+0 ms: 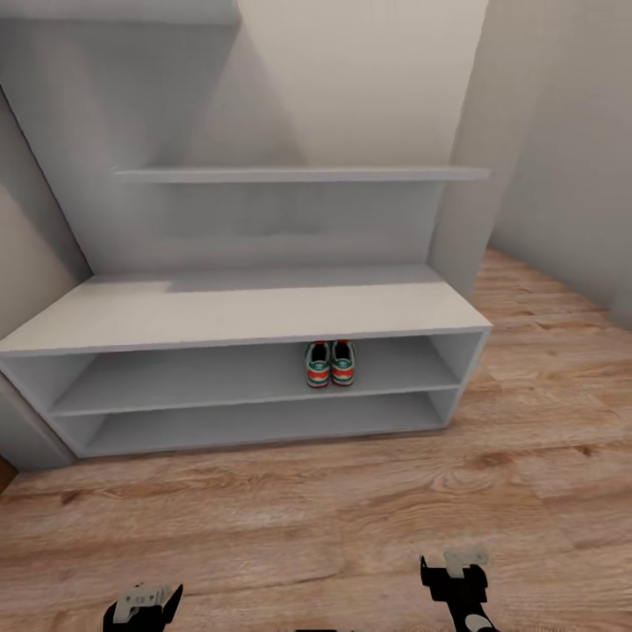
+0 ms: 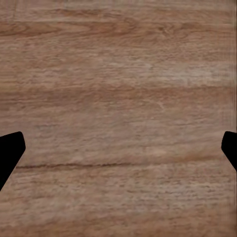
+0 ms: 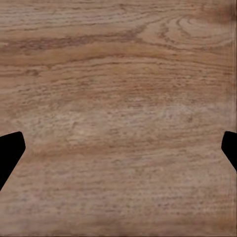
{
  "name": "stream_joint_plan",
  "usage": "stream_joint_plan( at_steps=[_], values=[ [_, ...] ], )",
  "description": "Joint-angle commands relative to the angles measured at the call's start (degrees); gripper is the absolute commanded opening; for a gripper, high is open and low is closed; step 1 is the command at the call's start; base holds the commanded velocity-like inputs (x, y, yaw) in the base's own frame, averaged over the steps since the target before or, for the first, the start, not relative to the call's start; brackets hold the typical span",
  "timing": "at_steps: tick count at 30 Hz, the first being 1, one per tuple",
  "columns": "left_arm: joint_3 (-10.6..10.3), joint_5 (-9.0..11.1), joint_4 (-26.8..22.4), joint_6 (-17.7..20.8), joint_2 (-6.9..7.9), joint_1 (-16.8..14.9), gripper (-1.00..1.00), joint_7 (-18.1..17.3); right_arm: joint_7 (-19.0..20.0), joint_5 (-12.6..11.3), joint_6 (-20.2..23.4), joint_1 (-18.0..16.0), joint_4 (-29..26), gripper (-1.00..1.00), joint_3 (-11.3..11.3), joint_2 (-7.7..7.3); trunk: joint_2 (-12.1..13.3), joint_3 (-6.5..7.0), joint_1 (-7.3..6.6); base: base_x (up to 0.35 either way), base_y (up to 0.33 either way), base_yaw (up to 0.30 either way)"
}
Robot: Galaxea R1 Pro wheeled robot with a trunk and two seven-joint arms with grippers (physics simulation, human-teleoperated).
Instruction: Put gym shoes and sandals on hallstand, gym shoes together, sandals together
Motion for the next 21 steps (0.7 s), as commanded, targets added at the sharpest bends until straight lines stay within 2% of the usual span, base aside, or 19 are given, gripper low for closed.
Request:
stream_joint_plan(
  at_steps=[1,13,21],
  values=[
    [0.49,-0.43,0.03,-0.21,-0.01,-0.01,1.00,-0.27,-0.19,0.59,-0.16,0.03,0.08,1.00,-0.46,0.01,-0.02,-0.05,-0.01,0.000,0.000,-0.264],
    [0.45,2.14,0.03,-0.22,-0.03,0.05,1.00,-0.25,-0.26,0.59,-0.24,0.39,0.01,1.00,-0.56,-0.39,-0.02,-0.05,-0.01,0.000,0.000,-0.285],
    [0.36,2.52,0.05,-0.22,-0.09,0.06,1.00,-0.30,-0.27,0.46,-0.33,0.72,-0.01,1.00,-0.67,-0.60,-0.02,-0.05,-0.01,0.000,0.000,-0.299]
  ],
)
